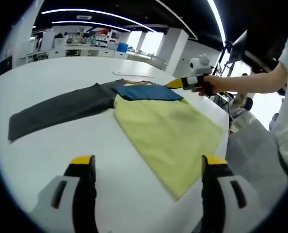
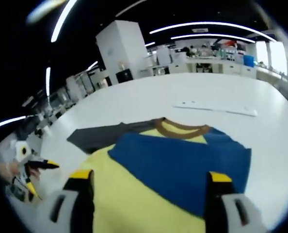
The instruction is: Fold the garment on the visible template until the final outline fits inside the template.
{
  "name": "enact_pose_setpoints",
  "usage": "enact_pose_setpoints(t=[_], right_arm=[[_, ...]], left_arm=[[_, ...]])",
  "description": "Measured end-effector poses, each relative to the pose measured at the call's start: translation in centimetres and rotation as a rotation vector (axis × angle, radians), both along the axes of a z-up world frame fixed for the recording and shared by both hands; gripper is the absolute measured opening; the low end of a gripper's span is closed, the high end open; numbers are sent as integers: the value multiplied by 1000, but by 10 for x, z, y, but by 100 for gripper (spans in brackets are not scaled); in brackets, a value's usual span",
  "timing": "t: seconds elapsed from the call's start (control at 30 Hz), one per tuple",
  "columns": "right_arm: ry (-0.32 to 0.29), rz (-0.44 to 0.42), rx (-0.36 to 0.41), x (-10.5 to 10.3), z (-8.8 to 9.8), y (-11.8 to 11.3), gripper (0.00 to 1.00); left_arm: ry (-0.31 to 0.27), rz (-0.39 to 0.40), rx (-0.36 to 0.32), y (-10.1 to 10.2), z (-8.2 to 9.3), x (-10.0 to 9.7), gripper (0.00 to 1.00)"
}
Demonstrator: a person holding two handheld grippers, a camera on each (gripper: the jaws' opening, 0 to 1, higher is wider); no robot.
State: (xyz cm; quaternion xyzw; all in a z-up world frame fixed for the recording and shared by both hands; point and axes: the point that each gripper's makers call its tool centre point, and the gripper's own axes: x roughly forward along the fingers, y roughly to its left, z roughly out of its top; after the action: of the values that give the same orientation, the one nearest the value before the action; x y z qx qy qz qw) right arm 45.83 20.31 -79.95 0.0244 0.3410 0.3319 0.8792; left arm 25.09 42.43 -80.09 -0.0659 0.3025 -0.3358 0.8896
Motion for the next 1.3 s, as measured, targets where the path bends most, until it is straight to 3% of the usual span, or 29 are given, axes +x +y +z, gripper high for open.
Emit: enact_pose_setpoints(t=[0.53, 0.67, 0.87, 1.3], right_arm=[[31, -82, -65, 1, -5, -69, 92], [61, -121, -37, 0, -7, -83, 79], [102, -206, -13, 1, -13, -105, 72], [229, -309, 90, -10, -21, -119, 47]], left_arm=[[19, -7, 1, -2, -9, -4, 86], [24, -8, 2, -4, -10, -4, 86], [31, -12, 3, -7, -10, -5, 86], [44, -9, 10, -8, -14, -8, 86]])
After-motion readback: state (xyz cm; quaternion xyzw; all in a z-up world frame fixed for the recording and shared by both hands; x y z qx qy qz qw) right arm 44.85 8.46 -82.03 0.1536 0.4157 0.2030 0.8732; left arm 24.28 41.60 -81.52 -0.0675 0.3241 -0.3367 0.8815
